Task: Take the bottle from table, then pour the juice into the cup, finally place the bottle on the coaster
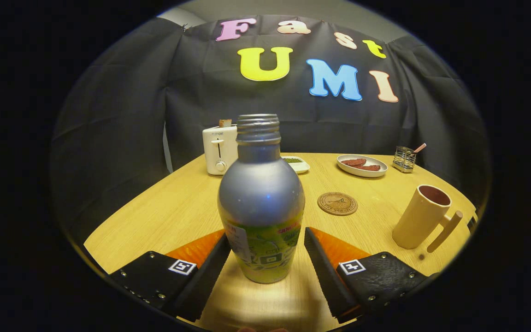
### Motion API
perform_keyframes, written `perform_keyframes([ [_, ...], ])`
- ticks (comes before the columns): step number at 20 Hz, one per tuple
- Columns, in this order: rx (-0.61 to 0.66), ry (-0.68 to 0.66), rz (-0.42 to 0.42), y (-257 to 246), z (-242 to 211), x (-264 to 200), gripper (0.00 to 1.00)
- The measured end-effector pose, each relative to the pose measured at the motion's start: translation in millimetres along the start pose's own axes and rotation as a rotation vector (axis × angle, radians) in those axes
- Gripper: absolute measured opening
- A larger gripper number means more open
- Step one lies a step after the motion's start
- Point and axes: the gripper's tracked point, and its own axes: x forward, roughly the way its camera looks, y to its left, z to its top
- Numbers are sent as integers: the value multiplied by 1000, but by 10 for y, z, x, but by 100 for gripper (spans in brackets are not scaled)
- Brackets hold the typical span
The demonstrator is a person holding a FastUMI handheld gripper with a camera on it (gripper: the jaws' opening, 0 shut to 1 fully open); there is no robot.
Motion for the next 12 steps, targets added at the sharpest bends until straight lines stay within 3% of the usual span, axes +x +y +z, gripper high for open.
perform_keyframes([
  [7, -17, 58, 5, 61, -209, 29, 95],
  [8, -16, 57, 1, 65, -200, 47, 82],
  [12, -3, 69, 26, 132, -182, 25, 79],
])
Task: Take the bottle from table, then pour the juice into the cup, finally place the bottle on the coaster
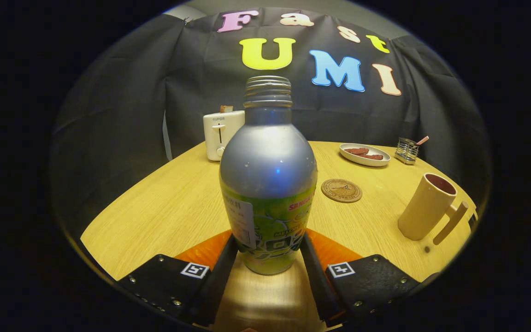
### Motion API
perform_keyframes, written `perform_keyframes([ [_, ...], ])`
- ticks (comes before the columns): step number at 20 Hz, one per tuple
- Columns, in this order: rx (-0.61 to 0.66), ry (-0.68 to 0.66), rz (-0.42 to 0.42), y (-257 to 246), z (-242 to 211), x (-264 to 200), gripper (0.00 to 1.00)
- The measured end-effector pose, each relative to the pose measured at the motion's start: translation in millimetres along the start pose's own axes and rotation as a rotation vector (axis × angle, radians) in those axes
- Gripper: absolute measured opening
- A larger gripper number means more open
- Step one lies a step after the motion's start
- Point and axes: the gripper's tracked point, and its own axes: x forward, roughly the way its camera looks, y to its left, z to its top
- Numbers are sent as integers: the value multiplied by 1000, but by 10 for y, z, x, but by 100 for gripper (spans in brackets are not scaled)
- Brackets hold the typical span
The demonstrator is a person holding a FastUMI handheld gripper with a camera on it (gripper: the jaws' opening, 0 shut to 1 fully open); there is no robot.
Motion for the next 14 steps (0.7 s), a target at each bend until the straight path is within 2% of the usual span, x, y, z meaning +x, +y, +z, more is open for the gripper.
perform_keyframes([
  [8, 110, 36, 25, -22, 167, -67, 75],
  [14, 184, -12, 0, -253, 508, -194, 75],
])
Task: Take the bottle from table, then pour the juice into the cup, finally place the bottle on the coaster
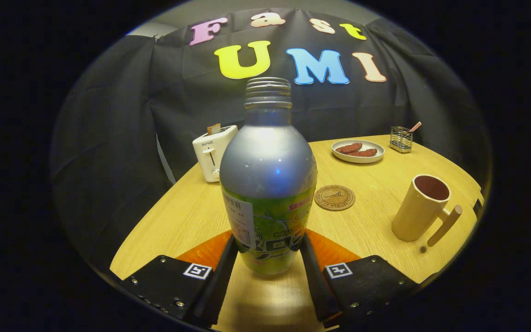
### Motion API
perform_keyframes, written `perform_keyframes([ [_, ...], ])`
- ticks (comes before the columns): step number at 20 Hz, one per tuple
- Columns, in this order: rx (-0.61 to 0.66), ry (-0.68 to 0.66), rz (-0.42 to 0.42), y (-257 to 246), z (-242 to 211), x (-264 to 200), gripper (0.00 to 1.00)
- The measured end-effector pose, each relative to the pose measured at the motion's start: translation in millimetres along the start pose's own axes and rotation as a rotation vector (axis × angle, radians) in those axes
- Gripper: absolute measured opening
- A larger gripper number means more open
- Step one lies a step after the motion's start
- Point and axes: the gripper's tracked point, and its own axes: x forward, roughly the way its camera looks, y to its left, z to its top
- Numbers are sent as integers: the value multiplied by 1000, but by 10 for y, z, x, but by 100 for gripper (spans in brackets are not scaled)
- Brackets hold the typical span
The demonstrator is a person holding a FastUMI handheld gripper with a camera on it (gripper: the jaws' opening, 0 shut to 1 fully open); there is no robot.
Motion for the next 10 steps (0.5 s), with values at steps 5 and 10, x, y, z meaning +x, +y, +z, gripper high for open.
perform_keyframes([
  [5, 70, -21, 18, -146, 193, -46, 75],
  [10, 198, -42, 28, -395, 298, -134, 75],
])
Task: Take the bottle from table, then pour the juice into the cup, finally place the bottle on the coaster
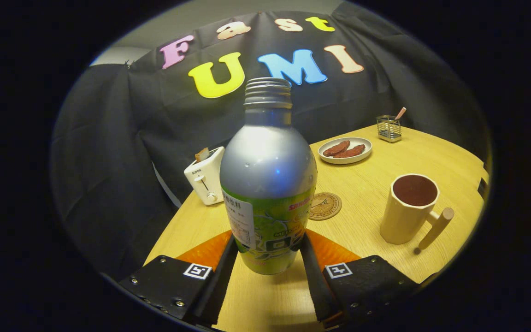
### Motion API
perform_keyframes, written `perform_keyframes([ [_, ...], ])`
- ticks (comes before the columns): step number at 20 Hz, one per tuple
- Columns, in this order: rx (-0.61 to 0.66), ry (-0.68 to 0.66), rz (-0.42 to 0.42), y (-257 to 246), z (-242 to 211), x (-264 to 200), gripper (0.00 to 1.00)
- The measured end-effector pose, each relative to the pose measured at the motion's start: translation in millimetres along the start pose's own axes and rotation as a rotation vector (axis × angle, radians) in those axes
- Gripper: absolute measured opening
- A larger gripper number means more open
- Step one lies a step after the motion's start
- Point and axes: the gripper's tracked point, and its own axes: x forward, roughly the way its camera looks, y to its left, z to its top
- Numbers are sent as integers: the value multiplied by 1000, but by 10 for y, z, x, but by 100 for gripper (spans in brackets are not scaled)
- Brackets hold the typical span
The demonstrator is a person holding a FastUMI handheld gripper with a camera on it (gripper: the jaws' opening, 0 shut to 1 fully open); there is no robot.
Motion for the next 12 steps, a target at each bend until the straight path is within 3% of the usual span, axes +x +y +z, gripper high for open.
perform_keyframes([
  [5, 71, 8, 14, -214, 32, -52, 75],
  [12, 270, 32, 55, -337, -46, -90, 75],
])
